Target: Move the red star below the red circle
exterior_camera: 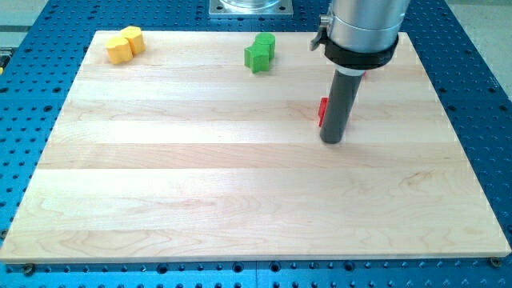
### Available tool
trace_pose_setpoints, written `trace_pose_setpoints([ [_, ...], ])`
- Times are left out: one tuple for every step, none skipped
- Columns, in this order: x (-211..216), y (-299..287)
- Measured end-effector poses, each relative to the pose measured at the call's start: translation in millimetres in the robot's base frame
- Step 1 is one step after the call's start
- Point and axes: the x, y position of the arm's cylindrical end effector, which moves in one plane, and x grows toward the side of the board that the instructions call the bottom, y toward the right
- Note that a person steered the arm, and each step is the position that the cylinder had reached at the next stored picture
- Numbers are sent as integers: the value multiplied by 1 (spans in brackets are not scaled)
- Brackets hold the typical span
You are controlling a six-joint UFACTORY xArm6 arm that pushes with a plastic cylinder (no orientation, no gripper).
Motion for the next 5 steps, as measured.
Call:
trace_pose_setpoints([
  [-5,2],
  [-29,3],
  [-35,-3],
  [-51,7],
  [-76,15],
])
